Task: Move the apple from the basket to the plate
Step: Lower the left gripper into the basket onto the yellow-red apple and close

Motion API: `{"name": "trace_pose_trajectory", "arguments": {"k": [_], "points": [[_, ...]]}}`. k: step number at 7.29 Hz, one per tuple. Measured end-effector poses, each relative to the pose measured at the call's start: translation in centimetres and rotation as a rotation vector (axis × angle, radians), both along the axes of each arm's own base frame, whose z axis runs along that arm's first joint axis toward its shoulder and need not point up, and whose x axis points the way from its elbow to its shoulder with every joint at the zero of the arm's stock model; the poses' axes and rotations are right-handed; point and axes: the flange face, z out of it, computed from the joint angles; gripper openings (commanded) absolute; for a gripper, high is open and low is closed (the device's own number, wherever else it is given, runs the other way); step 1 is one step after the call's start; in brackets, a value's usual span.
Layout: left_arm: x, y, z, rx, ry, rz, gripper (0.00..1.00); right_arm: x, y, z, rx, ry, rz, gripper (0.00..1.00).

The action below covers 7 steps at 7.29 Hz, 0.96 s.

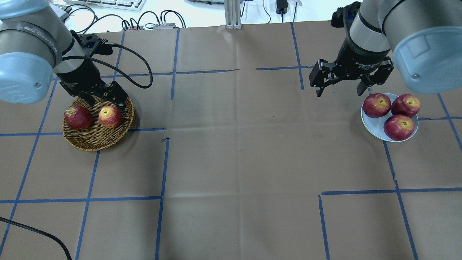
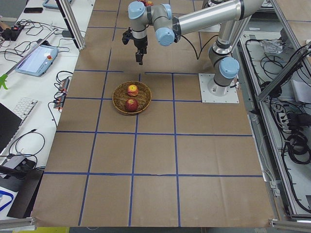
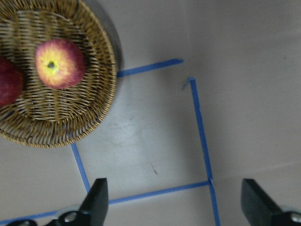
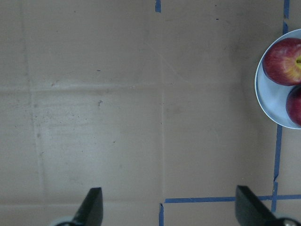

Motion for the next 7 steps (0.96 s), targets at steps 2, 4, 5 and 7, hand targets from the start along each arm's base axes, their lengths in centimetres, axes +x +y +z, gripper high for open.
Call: {"name": "trace_pose_trajectory", "arguments": {"k": [2,4,5,7], "points": [[3.7,-3.4,-4.7,-0.018,-0.003,0.007,0.99,0.0,0.0,0.0,0.000,0.000,0.000,1.00],[5.4,-6.1,-8.1,-0.038,-0.009,0.012,0.99,0.0,0.0,0.0,0.001,0.000,-0.001,1.00],[5.9,-7.0,-9.6,-0.047,-0.013,0.012,0.99,0.0,0.0,0.0,0.001,-0.001,0.000,1.00],[6.3,-7.3,-12.1,-0.025,-0.019,0.014,0.98,0.0,0.0,0.0,0.001,-0.001,0.000,1.00]]}}
